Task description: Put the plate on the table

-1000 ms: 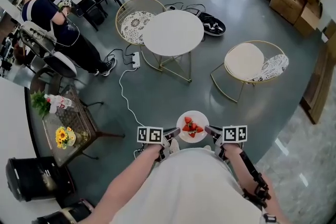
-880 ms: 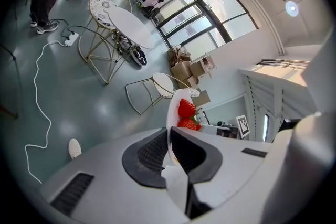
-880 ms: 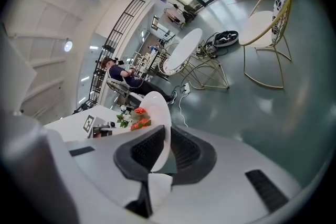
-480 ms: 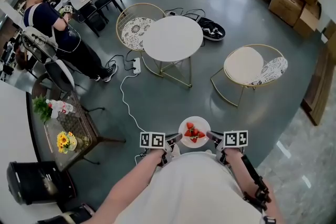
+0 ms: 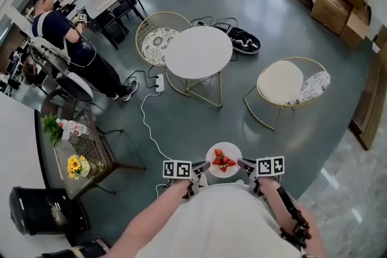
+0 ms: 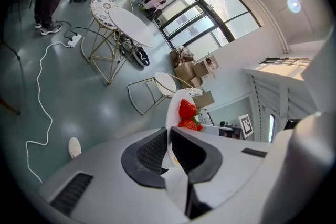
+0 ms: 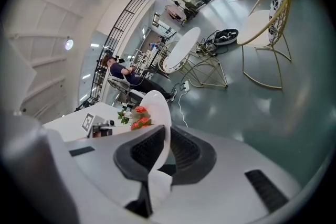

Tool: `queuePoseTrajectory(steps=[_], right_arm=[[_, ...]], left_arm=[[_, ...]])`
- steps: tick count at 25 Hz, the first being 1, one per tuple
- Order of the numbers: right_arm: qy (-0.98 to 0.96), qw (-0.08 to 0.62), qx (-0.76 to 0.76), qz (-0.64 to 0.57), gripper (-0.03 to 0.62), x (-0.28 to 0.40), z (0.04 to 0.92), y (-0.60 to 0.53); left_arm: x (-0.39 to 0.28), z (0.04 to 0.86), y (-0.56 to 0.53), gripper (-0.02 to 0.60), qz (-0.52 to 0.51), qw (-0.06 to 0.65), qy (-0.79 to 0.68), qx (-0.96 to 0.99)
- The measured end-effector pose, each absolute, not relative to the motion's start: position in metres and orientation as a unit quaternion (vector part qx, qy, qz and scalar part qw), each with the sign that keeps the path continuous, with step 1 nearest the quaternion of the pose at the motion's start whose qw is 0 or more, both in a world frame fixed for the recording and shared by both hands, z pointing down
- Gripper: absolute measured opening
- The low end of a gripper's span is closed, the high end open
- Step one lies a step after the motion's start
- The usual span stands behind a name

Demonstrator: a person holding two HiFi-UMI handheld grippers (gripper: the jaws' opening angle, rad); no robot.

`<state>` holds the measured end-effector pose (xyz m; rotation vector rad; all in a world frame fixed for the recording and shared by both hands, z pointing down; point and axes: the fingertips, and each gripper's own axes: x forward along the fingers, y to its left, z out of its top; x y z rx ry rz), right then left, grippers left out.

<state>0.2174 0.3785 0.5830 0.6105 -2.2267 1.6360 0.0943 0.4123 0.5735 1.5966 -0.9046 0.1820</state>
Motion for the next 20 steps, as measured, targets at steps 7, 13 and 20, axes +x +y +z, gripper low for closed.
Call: queuePoseTrajectory(steps=[7,13,20], right_arm=[[-0.770,0.146,0.212,0.584,0.021,0.235,0.588,0.378],[-0.771,0.159,0.206,0.581,0.021,0.232,0.584,0.367],[-0.768,0.167,0.226,0.575,0.021,0.181,0.603,0.307]], left_arm=[[0.111,0.570,0.408,0.012,0.080,0.595,-0.396,0.694],[0.107,0.570,0.400,0.012,0.065,0.604,-0.396,0.688],[0.054,0.591,0.338,0.012,0.063,0.607,-0.381,0.695]])
